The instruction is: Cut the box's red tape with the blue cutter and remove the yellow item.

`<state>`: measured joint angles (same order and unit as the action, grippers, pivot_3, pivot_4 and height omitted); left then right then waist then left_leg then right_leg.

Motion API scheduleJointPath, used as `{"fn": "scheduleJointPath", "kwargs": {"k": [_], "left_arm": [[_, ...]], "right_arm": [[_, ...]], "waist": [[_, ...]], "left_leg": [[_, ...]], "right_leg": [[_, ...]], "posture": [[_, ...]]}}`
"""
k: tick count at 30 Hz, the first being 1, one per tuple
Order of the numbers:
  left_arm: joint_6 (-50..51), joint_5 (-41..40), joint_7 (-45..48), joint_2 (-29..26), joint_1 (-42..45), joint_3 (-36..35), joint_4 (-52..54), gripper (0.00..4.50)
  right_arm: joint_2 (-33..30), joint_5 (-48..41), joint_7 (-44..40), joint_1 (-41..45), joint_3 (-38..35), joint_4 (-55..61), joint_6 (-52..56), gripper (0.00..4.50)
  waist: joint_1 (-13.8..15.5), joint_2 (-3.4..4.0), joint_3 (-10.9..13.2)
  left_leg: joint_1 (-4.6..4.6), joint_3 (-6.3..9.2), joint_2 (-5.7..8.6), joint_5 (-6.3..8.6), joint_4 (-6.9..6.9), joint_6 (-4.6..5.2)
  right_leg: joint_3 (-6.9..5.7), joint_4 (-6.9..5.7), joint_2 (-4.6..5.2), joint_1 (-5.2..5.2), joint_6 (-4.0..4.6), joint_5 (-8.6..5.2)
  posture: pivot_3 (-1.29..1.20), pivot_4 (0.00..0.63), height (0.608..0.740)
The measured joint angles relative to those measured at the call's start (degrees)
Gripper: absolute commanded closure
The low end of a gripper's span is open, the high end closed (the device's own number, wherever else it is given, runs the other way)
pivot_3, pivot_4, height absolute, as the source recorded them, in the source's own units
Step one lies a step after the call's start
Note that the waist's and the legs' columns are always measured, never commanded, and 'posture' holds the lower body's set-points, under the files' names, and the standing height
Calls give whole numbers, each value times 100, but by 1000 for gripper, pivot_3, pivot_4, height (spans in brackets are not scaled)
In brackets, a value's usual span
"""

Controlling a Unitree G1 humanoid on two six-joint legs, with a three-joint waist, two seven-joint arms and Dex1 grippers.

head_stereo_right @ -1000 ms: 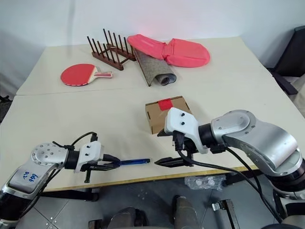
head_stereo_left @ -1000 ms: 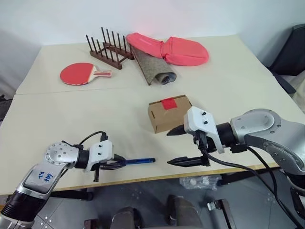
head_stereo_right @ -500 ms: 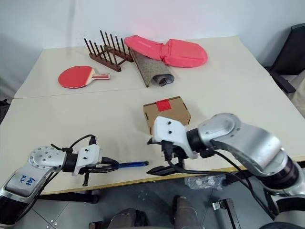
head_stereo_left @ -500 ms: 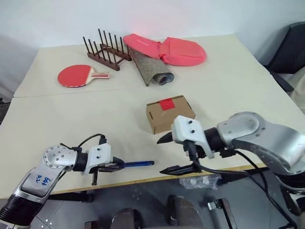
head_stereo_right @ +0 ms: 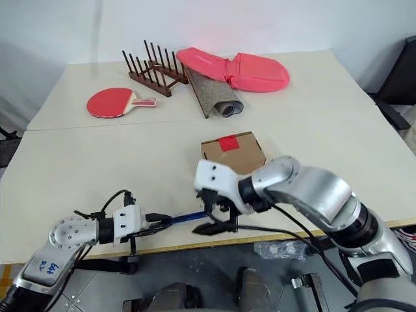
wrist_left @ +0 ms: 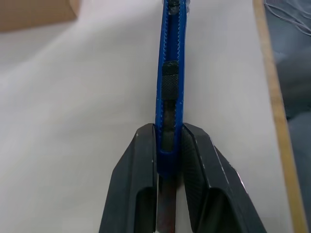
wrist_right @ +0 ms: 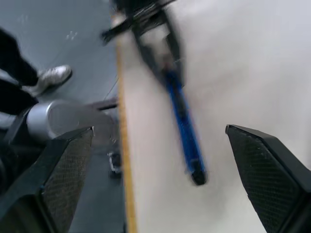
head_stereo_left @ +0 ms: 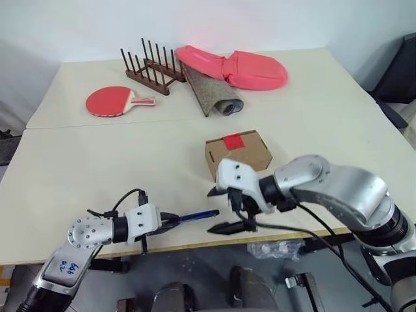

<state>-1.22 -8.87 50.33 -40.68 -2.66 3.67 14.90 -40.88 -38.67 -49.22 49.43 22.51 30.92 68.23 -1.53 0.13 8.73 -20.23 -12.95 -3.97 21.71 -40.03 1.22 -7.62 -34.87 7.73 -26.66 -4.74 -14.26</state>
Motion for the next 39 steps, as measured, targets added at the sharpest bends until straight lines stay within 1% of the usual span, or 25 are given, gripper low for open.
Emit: {"fn": "scheduleJointPath", "kwargs": {"k": [3,6,11,13,15,18,22,25,29,33,39], "left_arm": [[-273,-46,-32,114,-56,-109,6,4111],[-524,-218,-46,205,-2,-311,9,4111],[-801,-469,-126,317,451,-725,-47,4111],[-994,-487,-207,436,726,-774,-183,4111],[-1213,-411,-304,550,1036,-778,-433,4111],[-1511,-268,-418,717,1335,-746,-724,4111],[-1866,22,-618,954,1713,-659,-1129,4111],[-2027,198,-766,1098,1957,-582,-1408,4111],[-2225,295,-794,1188,2107,-437,-1652,4111],[-2507,617,-1087,1301,2385,-411,-1872,4111],[-2627,799,-1281,1302,2413,-345,-2006,4111]], "right_arm": [[-70,-122,-60,219,-494,-325,116,0],[-136,-258,-152,334,-754,-568,283,0],[-159,-404,-119,838,-1118,-1172,736,0],[-70,-441,-19,1060,-1282,-1505,1011,0],[147,-509,107,1339,-1454,-1832,1358,0],[392,-581,280,1630,-1629,-2102,1785,0],[775,-574,544,1814,-1791,-2586,2261,0],[994,-649,737,2054,-1915,-2955,2397,0],[1063,-928,885,2129,-1911,-3180,2398,0],[1341,-1253,1210,2262,-1908,-3496,2398,0],[1351,-1598,1801,2404,-1911,-3868,2398,0]], "waist": [[-8,-5,3],[-17,-6,4],[-26,-6,5],[-25,-7,4],[-25,-7,4],[-32,-7,4],[-33,-8,4],[-40,-8,5],[-52,-8,5],[-65,-9,5],[-109,-9,5]], "left_leg": [[-2,1,-5,4,2,-9],[-5,0,-13,7,3,-14],[-5,-5,-11,6,1,-13],[-5,-5,-9,6,1,-13],[-6,-5,-8,6,1,-12],[-7,-6,-10,6,2,-14],[-14,-10,-7,6,0,-13],[-17,-15,-7,6,0,-13],[-21,-19,-8,6,2,-14],[-26,-20,-8,5,0,-16],[-37,-21,-9,5,1,-16]], "right_leg": [[-11,-2,-19,-1,1,-1],[-19,-1,-25,-4,4,-2],[-15,-2,-23,-5,3,-2],[-15,-3,-23,-5,3,-2],[-16,-5,-25,-5,2,-1],[-25,-4,-28,-5,2,-1],[-36,0,-27,-5,0,0],[-45,1,-27,-6,-1,0],[-67,1,-25,-5,-1,0],[-80,0,-23,-5,-1,0],[-115,1,-16,-5,-1,0]], "posture": [[0,150,740],[0,150,740],[0,150,740],[0,150,740],[0,150,740],[0,150,740],[0,150,740],[0,150,740],[0,150,740],[0,150,740],[0,150,740]]}}
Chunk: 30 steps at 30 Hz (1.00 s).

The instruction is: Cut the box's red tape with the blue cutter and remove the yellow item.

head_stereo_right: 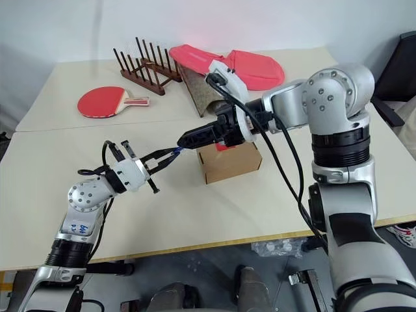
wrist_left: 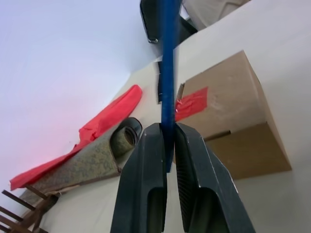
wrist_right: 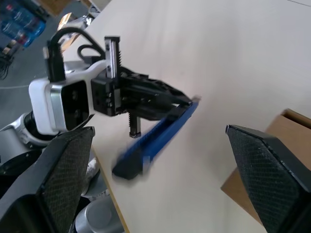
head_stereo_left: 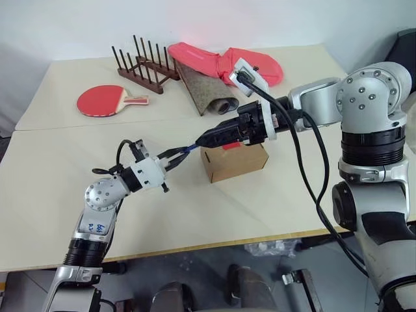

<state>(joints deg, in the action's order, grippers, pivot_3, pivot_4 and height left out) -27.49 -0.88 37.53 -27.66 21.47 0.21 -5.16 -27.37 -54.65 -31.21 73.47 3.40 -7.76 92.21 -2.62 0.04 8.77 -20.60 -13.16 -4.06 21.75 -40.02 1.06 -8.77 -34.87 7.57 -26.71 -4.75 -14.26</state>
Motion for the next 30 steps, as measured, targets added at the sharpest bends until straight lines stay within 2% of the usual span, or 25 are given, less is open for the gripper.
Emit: {"fn": "scheduleJointPath", "kwargs": {"k": [14,18,24,26,30], "left_arm": [[100,-40,-7,-144,-228,34,35,4111],[423,-359,180,-280,-423,23,299,4111],[2041,-1602,962,-953,-1058,-117,1174,4111],[2798,-2023,1264,-1383,-1294,-188,1548,4111],[3848,-2497,1523,-1878,-1535,-378,1927,4111]], "right_arm": [[-168,-874,965,-10,-169,-140,0,0],[-310,-1010,1083,-69,-167,-65,0,0],[-458,-1067,1116,-254,-163,97,0,0],[-539,-1074,1094,-313,-150,175,0,0],[-604,-1149,1027,-361,-151,372,-1,0]], "waist": [[-66,0,0],[-67,0,0],[-72,1,1],[-73,0,3],[-70,3,5]], "left_leg": [[-5,5,-6,-3,1,-6],[-4,4,-7,-3,2,-6],[-3,3,-15,-1,2,-13],[-3,3,-15,-1,1,-14],[0,2,-15,0,2,-18]], "right_leg": [[-20,0,2,0,0,0],[-20,-1,2,0,0,0],[-20,1,-5,0,2,-2],[-19,0,-6,0,4,-2],[-16,2,-8,0,5,-3]], "posture": [[0,150,740],[0,150,740],[0,150,740],[0,150,740],[0,150,740]]}}
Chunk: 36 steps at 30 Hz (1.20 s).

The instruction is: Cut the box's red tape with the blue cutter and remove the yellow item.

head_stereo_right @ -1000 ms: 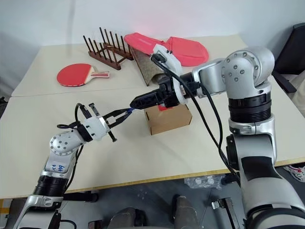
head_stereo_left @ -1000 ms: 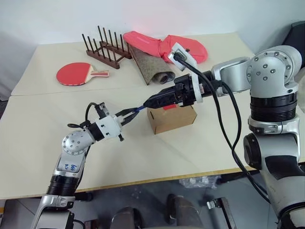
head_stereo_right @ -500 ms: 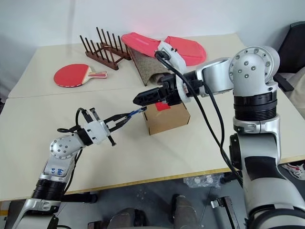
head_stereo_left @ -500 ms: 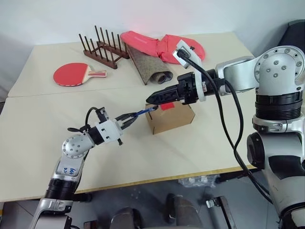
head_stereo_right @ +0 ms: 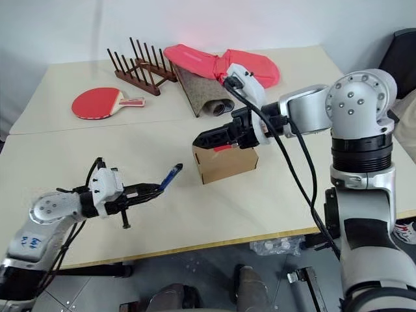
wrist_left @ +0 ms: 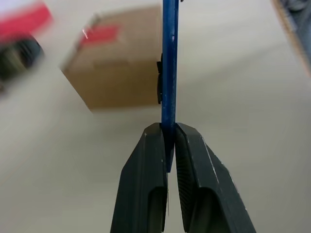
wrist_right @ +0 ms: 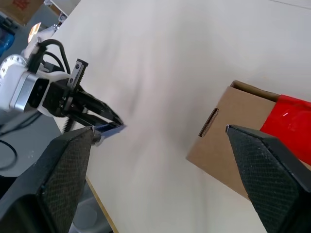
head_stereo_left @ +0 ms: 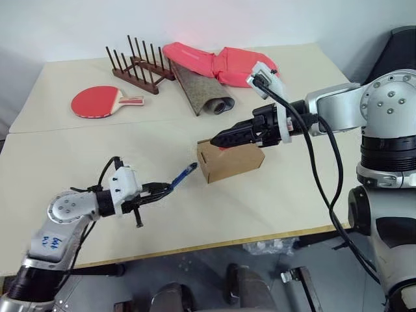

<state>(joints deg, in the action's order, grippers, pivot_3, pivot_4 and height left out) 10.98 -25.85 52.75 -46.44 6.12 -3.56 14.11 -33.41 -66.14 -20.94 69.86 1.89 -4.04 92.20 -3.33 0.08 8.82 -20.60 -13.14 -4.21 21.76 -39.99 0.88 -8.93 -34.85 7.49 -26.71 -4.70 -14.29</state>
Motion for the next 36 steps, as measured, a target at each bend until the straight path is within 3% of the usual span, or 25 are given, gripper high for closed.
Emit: {"fn": "scheduleJointPath", "kwargs": {"k": [10,18,22,27,33,36], "left_arm": [[-564,1064,-480,118,-568,-81,438,4111],[280,1705,-1050,170,-1235,181,1496,4111],[719,1911,-1231,295,-1464,520,1769,3284],[980,2382,-1618,566,-1448,938,2077,1843],[1315,2391,-1750,780,-1472,1196,2352,206],[1318,2155,-1523,704,-1481,1047,2311,14]], "right_arm": [[-278,-261,-16,-446,12,409,0,0],[-219,-312,50,-519,11,448,1,0],[-212,-315,38,-520,11,484,0,0],[-209,-296,7,-535,11,610,1,0],[-212,-287,-37,-628,11,691,1,0],[-260,-287,-51,-633,11,723,0,0]], "waist": [[7,0,0],[12,0,0],[13,0,0],[43,1,-1],[82,0,-1],[85,0,-1]], "left_leg": [[-1,-5,-2,6,11,-10],[5,-17,-5,6,12,-13],[7,-18,-5,6,13,-14],[10,-18,-4,6,10,-13],[12,-17,-5,6,7,-13],[13,-15,-10,6,5,-13]], "right_leg": [[-5,8,-6,-4,3,-2],[0,9,-6,-5,10,-5],[0,8,-6,-5,11,-6],[4,8,-2,-4,12,-6],[4,6,-1,-4,12,-7],[3,2,-1,-5,16,-9]], "posture": [[0,150,740],[0,150,740],[0,150,740],[0,150,740],[0,150,740],[0,150,740]]}}
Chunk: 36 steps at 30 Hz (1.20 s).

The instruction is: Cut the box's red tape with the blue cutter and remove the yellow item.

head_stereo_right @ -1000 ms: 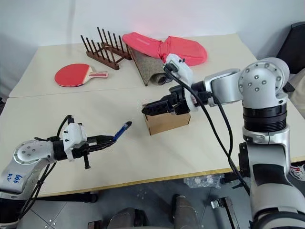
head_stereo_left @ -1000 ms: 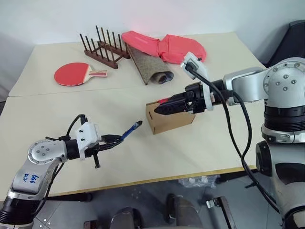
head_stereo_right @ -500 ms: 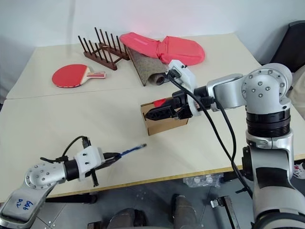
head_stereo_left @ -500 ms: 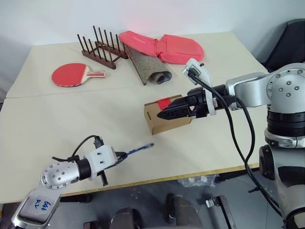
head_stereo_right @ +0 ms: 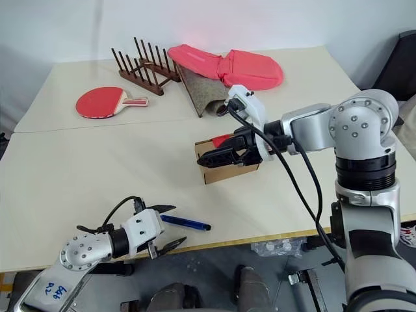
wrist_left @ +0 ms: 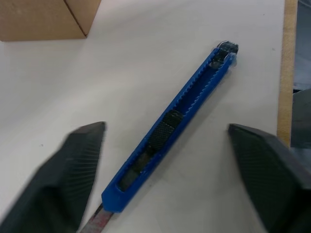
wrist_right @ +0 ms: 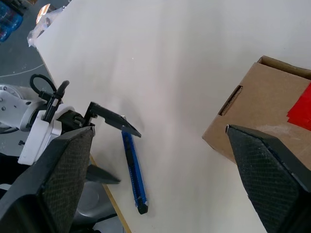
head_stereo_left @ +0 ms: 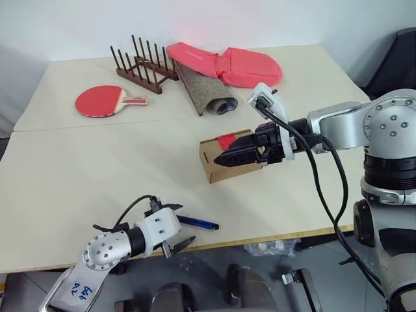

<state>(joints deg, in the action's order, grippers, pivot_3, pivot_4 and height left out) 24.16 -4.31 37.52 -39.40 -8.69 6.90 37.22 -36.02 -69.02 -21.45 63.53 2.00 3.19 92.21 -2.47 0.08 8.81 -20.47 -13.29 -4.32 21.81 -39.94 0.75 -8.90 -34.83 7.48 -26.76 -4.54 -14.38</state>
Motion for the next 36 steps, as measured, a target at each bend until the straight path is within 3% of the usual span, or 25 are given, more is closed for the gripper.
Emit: {"fn": "scheduleJointPath", "kwargs": {"k": [6,11,19,25,30,33,36], "left_arm": [[-489,-498,758,-310,630,-595,-898,14],[-1080,-667,1595,-355,1573,-426,-2106,14],[-1889,-680,2840,-443,2240,87,-3229,14],[-2255,-664,3285,-323,2613,360,-3711,14],[-2375,-658,3500,-257,2749,496,-3868,14],[-2432,-657,3625,-230,2770,580,-3897,556],[-2472,-656,3675,-213,2800,653,-3937,1462]], "right_arm": [[-151,2,-84,-19,0,23,0,0],[-198,13,-150,-76,4,98,0,0],[-509,-249,-170,-334,-16,408,0,0],[-1100,-568,-696,-1209,-231,1682,-142,0],[-1774,127,-1692,-2107,-221,2931,-1318,0],[-1876,376,-1932,-2221,-216,3004,-1602,0],[-1892,485,-1999,-2219,-216,2985,-1701,0]], "waist": [[55,0,0],[70,0,0],[48,0,0],[87,-2,-1],[87,-4,-2],[71,-4,-2],[80,-4,-2]], "left_leg": [[6,3,-5,0,-8,0],[2,-16,-6,0,-8,0],[1,-23,-9,4,-3,-7],[1,-19,-8,4,-5,-7],[6,1,-4,5,-7,-6],[21,11,-5,4,-8,-5],[23,15,-6,3,-12,-3]], "right_leg": [[1,-14,1,-2,6,-3],[-10,-14,-4,-2,6,-3],[-16,-14,-6,-10,7,-4],[-13,-6,-4,-7,7,-4],[-8,-4,-1,-3,5,-2],[1,-14,-1,3,5,-2],[2,-17,0,6,6,-3]], "posture": [[0,150,740],[0,150,740],[0,150,740],[0,150,740],[0,150,740],[0,150,740],[0,150,740]]}}
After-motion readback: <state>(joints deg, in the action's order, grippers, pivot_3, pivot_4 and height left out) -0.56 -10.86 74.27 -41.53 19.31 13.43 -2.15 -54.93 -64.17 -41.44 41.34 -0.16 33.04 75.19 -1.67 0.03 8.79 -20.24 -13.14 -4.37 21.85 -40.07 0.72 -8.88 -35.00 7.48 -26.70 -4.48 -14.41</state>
